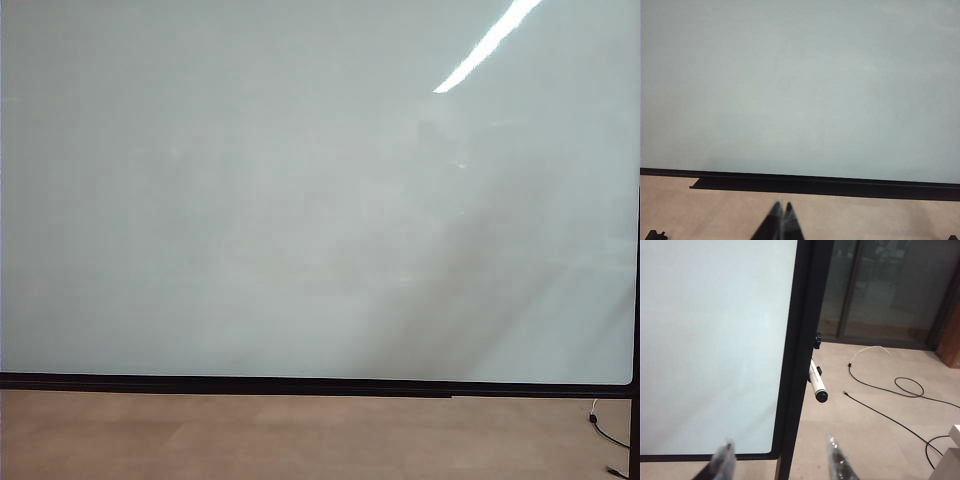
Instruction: Pick up the pen on the shelf to the right of the whiteboard and draw a cross mark.
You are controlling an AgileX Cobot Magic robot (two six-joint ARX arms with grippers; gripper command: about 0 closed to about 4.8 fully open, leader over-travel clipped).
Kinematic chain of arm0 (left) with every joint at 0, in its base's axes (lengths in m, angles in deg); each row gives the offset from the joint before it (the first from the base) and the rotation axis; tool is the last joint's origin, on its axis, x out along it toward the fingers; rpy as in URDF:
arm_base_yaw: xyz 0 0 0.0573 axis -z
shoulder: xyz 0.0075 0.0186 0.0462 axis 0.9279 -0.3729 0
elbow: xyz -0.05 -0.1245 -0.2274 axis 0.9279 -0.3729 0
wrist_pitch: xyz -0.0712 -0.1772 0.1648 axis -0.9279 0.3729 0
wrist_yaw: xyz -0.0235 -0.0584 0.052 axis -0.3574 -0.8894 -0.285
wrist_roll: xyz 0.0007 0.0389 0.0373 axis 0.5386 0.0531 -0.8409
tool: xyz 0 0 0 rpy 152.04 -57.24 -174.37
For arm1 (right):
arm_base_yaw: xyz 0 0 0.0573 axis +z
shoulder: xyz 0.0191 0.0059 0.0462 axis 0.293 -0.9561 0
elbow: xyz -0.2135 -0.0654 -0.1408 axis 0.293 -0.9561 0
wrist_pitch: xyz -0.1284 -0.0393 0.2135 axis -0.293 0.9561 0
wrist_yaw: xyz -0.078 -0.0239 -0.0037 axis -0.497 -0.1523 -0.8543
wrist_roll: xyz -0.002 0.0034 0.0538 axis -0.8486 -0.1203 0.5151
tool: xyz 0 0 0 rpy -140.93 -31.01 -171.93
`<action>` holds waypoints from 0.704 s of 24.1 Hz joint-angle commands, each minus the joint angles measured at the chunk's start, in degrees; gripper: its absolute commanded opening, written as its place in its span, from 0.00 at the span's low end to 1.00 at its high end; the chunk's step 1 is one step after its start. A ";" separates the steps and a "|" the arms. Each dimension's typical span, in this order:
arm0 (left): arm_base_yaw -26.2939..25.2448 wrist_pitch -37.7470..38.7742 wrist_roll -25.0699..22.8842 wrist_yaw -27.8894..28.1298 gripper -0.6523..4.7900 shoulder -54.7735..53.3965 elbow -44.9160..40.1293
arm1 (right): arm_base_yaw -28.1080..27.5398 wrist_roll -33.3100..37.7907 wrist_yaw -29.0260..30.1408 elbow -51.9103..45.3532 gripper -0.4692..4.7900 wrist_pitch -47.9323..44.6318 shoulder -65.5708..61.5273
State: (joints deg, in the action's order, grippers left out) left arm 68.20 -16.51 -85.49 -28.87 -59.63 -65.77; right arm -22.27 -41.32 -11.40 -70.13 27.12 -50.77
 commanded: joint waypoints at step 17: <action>0.02 -0.72 -0.24 -0.02 0.11 -0.02 0.17 | -16.44 2.47 21.90 0.52 0.57 -30.01 -24.37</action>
State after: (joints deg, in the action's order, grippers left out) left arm 68.20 -16.51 -85.49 -28.85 -59.63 -65.77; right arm -38.64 -39.15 9.36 -69.95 2.09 -73.61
